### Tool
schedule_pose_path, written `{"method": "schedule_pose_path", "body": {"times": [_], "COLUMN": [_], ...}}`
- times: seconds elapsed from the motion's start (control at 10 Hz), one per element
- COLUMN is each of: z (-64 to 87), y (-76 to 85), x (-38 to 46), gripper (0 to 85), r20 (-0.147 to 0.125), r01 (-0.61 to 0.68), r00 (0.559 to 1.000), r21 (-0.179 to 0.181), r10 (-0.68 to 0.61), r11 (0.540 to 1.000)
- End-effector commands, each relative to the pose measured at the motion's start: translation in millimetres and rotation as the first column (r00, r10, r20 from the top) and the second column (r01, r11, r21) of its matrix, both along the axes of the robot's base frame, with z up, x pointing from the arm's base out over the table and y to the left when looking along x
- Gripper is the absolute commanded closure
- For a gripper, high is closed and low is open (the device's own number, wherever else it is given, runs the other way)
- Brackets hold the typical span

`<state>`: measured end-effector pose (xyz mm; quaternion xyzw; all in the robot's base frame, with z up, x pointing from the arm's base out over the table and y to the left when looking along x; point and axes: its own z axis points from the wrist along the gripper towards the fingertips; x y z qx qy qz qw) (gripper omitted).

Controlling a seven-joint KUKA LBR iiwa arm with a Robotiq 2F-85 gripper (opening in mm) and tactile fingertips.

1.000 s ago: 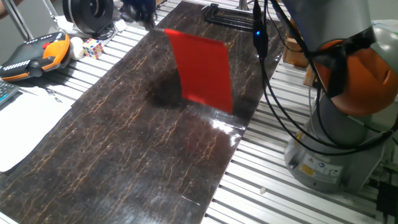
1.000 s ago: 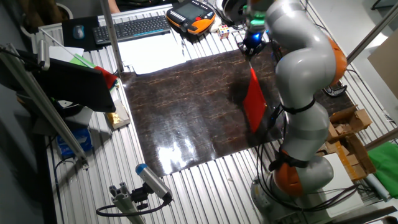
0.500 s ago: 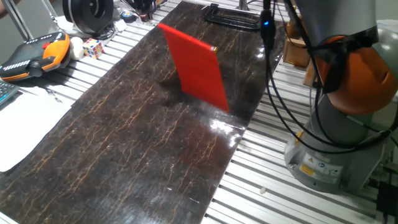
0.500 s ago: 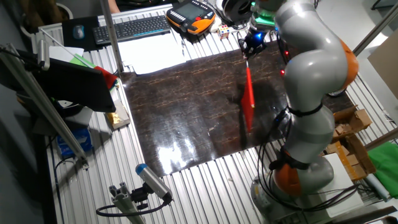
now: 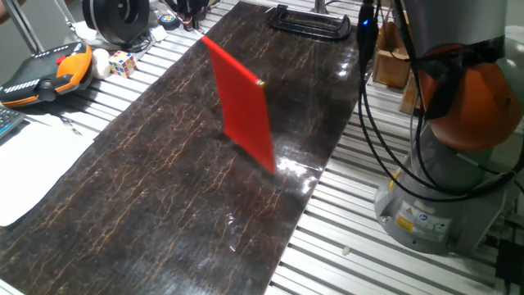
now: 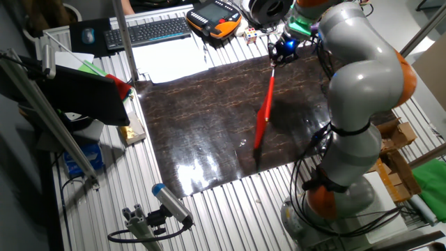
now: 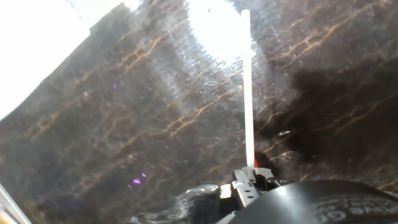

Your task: Wave the flag

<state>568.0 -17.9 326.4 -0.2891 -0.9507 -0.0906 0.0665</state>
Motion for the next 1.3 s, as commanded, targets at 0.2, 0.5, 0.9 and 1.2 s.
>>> {"method": "schedule_pose_path", "body": {"times": [0.2,0.5,0.9,1.2], "z": [0.5,0.9,1.4,1.5], "y": [-2.9,-3.1,-4.4,-5.4], "x": [0.7,0.3,0.0,0.2], "gripper": [84.3,84.3,84.3,84.3], "r20": [-0.112,-0.183,-0.221,-0.238], "r01": [-0.395,-0.618,-0.745,-0.782], "r00": [0.917,0.786,0.658,0.602], "r21": [-0.138,-0.262,-0.33,-0.37], "r10": [0.382,0.59,0.72,0.762], "r11": [0.908,0.742,0.579,0.502]}}
